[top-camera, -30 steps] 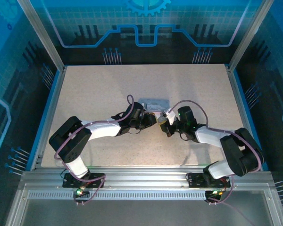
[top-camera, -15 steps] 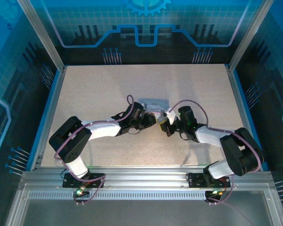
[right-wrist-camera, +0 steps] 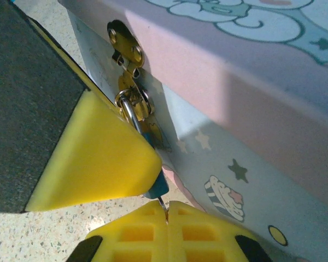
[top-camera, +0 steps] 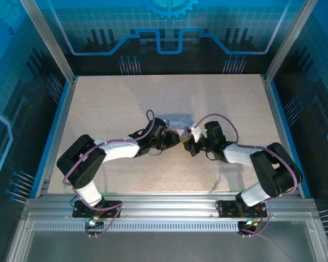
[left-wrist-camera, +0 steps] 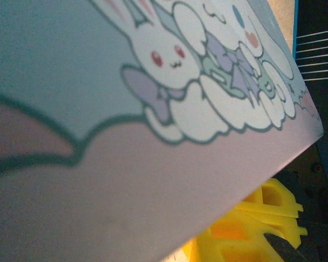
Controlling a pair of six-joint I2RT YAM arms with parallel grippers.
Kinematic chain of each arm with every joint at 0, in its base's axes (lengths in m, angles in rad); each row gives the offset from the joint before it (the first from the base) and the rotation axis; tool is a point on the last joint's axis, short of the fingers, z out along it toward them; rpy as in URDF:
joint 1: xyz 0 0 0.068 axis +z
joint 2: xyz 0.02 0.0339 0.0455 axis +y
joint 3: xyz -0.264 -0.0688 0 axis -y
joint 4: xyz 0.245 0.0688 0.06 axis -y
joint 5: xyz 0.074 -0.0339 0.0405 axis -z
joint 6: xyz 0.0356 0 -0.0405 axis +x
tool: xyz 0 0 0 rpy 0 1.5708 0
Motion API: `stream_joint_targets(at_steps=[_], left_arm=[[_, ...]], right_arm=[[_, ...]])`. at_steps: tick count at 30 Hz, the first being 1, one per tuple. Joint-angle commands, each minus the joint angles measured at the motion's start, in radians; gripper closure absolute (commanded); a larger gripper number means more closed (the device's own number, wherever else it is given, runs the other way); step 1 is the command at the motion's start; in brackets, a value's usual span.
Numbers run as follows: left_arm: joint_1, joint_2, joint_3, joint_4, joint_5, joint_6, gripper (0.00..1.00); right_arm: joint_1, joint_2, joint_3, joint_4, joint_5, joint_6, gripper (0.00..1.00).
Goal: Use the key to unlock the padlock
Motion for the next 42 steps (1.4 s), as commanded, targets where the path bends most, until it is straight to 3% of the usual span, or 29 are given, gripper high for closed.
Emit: stream_joint_targets(at_steps=[1,12,22,32,37,42], left_arm=[[-0.026,0.018,0.039,0.035,0.095,0.010,0.83],[-0.027,0.102,0.037,0.082,0.081,-0.006,0.81],[-0.026,0.091,-0.017,0.154,0.062,-0.045,0.63],[-0.013,-0.082,-0.164,0.149,-0.003,-0.064,0.34],[0.001,-0.143,-0.247,0.233,-0.031,-0.120,0.34],[0.001,-0.116,-0.293,0.376,-0.023,-0.218,0.41]], right_arm=[[0.014,0.005,0.042,0.126,0.022,0.039,1.00],[0.021,-0.001,-0.060,0.153,0.095,0.145,1.00],[0.036,0.027,-0.109,0.189,0.141,0.224,1.00],[0.047,0.035,-0.114,0.170,0.129,0.285,1.00],[0.054,0.015,-0.105,0.125,0.125,0.355,1.00],[0.056,-0.008,-0.099,0.082,0.111,0.469,1.00]])
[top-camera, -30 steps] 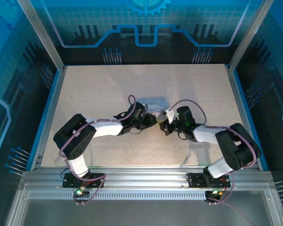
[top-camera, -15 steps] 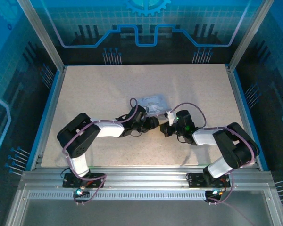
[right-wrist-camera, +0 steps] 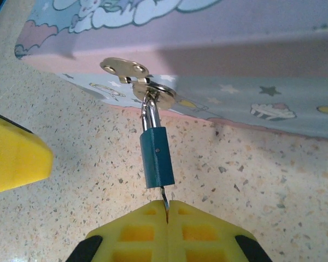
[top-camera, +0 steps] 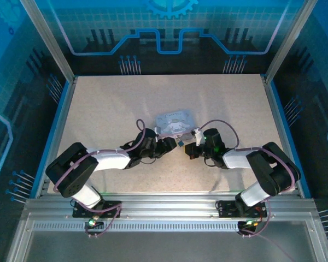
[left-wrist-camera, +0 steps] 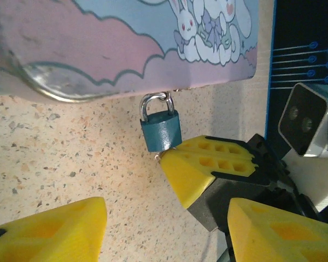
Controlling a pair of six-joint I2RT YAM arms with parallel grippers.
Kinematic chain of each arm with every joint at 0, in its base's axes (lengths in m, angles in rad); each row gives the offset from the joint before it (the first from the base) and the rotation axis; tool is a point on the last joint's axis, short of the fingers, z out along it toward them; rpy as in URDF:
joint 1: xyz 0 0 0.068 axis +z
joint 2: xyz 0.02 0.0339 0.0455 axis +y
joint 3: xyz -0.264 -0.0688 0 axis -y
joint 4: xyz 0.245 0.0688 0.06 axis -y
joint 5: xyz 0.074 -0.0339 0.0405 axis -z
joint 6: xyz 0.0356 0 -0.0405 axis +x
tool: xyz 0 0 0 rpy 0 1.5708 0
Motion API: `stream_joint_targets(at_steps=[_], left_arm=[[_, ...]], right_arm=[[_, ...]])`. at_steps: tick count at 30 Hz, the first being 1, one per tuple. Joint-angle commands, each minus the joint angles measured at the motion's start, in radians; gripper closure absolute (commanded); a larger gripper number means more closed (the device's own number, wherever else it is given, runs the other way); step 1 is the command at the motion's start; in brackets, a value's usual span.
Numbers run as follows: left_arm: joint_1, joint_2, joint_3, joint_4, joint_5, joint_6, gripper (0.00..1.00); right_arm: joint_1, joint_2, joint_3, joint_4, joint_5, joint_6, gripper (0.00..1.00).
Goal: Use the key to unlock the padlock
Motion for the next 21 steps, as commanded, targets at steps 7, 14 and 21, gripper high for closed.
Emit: stream_joint_targets(at_steps=[7,14,21], left_arm=[[0.003,0.101,-0.024,0.247,0.016,-0.135,0.44],[-0.006,0.159,0.009,0.264,0.016,-0.145,0.48],[-0.012,0.220,0.050,0.282,0.006,-0.150,0.53]], right_arm=[[0.021,-0.015,0.047,-0.096,-0.065,0.211,1.00],[0.022,-0.024,0.064,-0.151,-0.060,0.266,1.00],[0.025,-0.016,0.071,-0.159,-0.068,0.288,1.00]])
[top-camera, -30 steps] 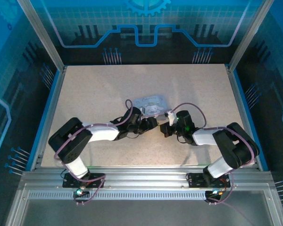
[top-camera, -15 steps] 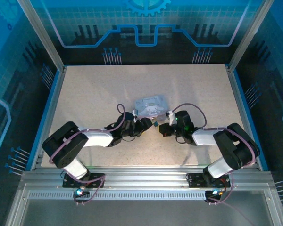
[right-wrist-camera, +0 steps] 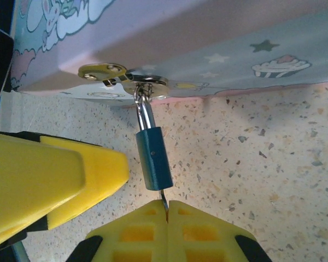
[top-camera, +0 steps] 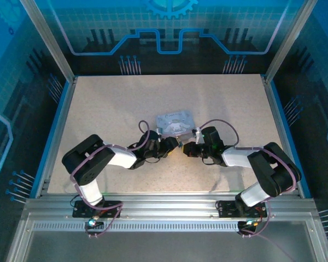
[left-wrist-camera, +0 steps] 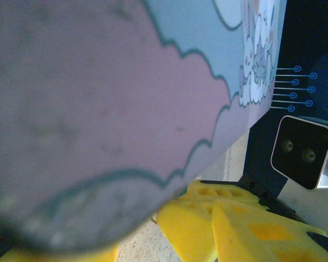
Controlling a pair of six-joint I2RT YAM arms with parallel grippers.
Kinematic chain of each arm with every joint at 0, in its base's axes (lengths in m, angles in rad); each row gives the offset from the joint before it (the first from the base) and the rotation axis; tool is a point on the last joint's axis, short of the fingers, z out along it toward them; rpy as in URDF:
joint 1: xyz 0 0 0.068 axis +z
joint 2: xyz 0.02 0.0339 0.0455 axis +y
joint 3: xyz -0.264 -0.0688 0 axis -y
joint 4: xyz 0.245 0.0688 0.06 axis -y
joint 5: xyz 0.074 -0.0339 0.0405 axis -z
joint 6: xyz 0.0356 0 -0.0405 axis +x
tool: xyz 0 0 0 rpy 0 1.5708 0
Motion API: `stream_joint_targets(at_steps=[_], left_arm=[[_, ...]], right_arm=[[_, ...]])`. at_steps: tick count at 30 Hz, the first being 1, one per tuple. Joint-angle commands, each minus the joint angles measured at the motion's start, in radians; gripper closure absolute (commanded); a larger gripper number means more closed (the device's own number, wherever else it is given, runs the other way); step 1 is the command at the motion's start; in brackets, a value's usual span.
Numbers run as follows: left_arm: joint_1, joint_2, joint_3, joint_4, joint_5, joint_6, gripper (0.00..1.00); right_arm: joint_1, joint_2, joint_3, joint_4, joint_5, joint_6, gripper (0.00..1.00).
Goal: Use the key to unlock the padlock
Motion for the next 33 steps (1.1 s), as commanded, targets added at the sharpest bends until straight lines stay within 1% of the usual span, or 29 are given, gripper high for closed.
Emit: stream_joint_targets(at_steps=[1,10,15,22,27,33], left_arm=[[-0.009,0.036,0.037,0.045,0.000,-0.023,0.54],[-0.010,0.114,0.068,0.108,-0.004,-0.065,0.58],[-0.011,0.131,0.072,0.101,-0.005,-0.067,0.59],[-0.028,0.170,0.084,0.132,0.014,-0.080,0.60],[-0.033,0.192,0.093,0.166,0.021,-0.096,0.63],[-0.040,0.199,0.104,0.177,0.030,-0.092,0.63]], right_arm=[[0.014,-0.011,0.017,-0.033,-0.018,0.029,1.00],[0.014,-0.009,0.026,-0.049,-0.022,0.027,1.00],[0.014,-0.011,0.027,-0.047,-0.014,0.041,1.00],[0.014,-0.011,0.034,-0.044,-0.012,0.064,1.00],[0.015,-0.009,0.039,-0.047,-0.016,0.067,1.00],[0.013,-0.003,0.042,-0.049,-0.017,0.080,1.00]])
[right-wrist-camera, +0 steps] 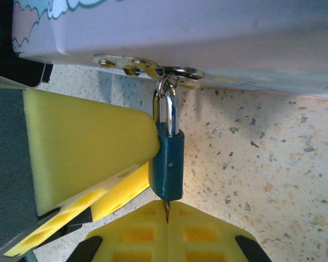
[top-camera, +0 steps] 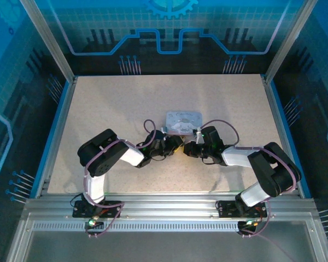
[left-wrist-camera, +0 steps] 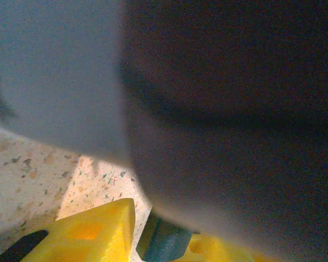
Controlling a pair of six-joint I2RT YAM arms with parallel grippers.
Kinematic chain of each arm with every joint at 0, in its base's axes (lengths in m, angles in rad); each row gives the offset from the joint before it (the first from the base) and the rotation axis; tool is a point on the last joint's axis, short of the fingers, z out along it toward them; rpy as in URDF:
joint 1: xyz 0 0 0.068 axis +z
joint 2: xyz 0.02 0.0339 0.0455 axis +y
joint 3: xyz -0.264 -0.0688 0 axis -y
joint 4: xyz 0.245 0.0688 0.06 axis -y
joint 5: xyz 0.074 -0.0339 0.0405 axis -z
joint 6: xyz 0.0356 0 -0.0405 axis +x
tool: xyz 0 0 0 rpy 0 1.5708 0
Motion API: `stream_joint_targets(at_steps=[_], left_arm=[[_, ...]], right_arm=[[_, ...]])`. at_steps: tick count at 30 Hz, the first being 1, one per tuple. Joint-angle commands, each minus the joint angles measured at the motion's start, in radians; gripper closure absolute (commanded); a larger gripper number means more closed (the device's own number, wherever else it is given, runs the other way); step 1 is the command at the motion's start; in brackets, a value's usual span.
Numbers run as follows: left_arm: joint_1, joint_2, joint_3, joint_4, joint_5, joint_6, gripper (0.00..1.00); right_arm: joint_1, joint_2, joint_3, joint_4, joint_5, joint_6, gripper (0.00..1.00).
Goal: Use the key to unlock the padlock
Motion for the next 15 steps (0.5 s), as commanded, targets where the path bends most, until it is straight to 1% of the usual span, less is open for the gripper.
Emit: stream_joint_targets(at_steps=[1,3,5,8,9,11,15], left_arm=[[-0.027,0.030,0.025,0.028,0.041,-0.015,0.63],[-0.027,0.035,0.025,0.039,0.045,-0.015,0.72],[-0.027,0.035,0.023,0.048,0.047,-0.018,0.77],[-0.027,0.030,0.022,0.044,0.042,-0.014,0.81],[-0.027,0.028,0.021,0.043,0.042,-0.013,0.83],[-0.027,0.026,0.022,0.042,0.039,-0.014,0.86],[-0.026,0.016,0.023,0.036,0.034,-0.009,0.90]], right_arm=[[0.014,-0.001,0.029,-0.011,-0.020,0.024,1.00],[0.014,-0.001,0.029,-0.011,-0.018,0.027,1.00],[0.014,-0.003,0.027,-0.012,-0.017,0.029,1.00],[0.011,-0.021,0.023,-0.026,-0.007,0.026,1.00],[0.008,-0.031,0.019,-0.030,-0.004,0.023,0.97],[0.005,-0.052,0.016,-0.047,0.006,0.015,0.86],[-0.001,-0.107,-0.006,-0.115,0.031,-0.007,0.72]])
